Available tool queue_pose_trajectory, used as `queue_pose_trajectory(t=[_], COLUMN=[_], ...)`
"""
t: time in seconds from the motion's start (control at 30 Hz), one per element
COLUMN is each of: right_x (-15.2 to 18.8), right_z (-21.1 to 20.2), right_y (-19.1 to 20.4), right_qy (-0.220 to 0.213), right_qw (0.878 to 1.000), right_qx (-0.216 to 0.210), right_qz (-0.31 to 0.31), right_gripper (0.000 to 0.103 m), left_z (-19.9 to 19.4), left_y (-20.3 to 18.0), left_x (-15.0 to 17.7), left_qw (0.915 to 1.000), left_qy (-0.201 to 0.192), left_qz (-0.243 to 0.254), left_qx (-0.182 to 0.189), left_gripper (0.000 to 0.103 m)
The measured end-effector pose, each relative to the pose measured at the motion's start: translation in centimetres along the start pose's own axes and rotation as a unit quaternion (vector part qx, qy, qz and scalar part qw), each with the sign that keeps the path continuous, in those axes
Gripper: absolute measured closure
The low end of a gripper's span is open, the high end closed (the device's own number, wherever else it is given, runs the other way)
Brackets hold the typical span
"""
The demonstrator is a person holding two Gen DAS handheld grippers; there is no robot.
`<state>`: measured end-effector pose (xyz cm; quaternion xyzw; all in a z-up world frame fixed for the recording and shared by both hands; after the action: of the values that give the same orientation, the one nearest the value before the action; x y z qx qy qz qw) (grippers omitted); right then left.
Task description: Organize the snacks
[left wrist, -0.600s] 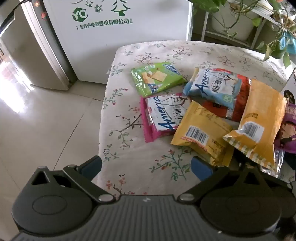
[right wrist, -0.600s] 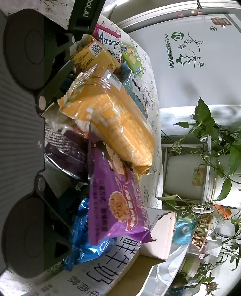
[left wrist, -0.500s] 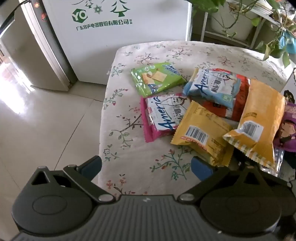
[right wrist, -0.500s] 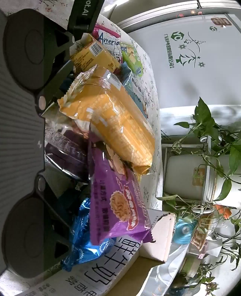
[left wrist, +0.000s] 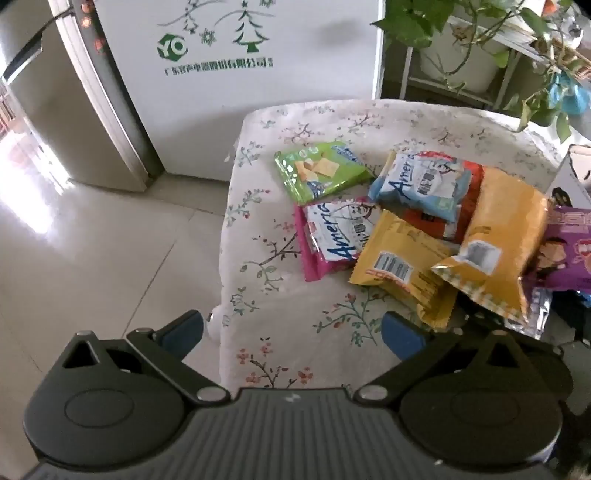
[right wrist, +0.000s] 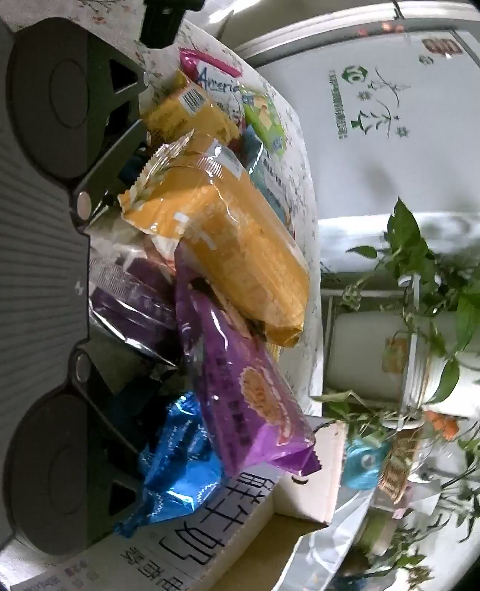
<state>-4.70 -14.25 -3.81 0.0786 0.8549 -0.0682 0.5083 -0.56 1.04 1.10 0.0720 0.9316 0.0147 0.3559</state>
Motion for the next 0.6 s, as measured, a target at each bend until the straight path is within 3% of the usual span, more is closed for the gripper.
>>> queue_pose_trajectory(t=[0.6], right_x=[0.0], right_z=[0.3], right_y=[0.0], right_qy=[0.0], right_qw=[1.0], right_qx=[-0.001], right_qz=[0.008], right_gripper=[0.0], left_z=[-3.4], left_y=[-0.3], left_x=[1.0], left_qw=[0.9996], left_qy=[-0.021], left_qz=[-0.004], left_qx=[0.021], left_gripper=[0.001])
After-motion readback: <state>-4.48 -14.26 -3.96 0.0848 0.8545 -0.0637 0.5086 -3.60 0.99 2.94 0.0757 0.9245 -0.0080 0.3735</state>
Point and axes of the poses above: each gripper's, at about its wrist camera, not at the fingertips, and z roughly the way its jaws point, y to its left, x to its underside, the point moved 2 cm from there along z, roughly the way its jaws point, and after that the axes turned 12 degrees about -y, right-handed, at the moved point
